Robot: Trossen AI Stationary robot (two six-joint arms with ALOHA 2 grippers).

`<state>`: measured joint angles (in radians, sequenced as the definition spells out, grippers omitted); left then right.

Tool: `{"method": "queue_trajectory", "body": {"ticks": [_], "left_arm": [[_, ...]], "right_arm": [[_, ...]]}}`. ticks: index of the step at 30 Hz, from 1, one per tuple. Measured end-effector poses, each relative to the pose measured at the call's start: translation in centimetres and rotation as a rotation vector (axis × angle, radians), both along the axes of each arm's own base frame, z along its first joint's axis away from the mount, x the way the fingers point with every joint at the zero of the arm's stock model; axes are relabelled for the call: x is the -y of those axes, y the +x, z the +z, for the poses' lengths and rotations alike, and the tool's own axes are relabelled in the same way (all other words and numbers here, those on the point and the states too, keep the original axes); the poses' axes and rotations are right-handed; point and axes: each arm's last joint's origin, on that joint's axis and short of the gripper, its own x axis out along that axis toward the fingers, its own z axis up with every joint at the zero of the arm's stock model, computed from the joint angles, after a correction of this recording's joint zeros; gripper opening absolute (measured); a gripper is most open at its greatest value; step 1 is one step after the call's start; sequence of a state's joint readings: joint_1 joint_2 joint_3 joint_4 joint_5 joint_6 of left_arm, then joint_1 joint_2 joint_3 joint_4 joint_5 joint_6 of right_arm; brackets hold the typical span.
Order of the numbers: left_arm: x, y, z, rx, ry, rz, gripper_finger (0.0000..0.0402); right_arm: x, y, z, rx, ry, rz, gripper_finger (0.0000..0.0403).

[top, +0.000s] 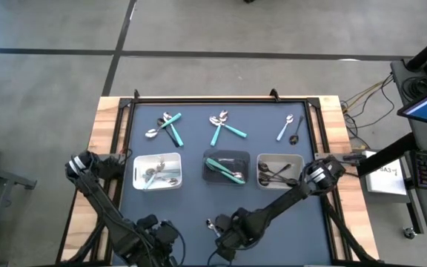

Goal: Sort silverware by color (type)
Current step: Put the black spoon into the gray bin

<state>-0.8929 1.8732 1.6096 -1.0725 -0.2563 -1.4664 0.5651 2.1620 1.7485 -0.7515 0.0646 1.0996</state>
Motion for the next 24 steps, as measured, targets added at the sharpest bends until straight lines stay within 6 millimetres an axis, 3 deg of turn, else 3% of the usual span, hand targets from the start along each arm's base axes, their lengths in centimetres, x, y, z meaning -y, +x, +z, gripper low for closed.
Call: {"method": "queue_trajectory", "body": {"ticks": [9, 18, 24], "left_arm": [[0.1, -0.2, 0.0, 0.017, 0.003, 0.031, 0.0071], [0.1, -0.2, 0.0, 0.013, 0.009, 0.032, 0.0071], [0.2, -0.3, 0.0, 0.013, 0.011, 0.028, 0.0071]], "right_arm": [[0.4, 0.2, -0.5, 0.000, -0.034, -0.029, 0.0093], [0.6, 0.3, 0.8, 0.043, -0.010, -0.077, 0.0093], [0.4, 0.4, 0.4, 0.041, -0.003, -0.095, 0.0093]]}}
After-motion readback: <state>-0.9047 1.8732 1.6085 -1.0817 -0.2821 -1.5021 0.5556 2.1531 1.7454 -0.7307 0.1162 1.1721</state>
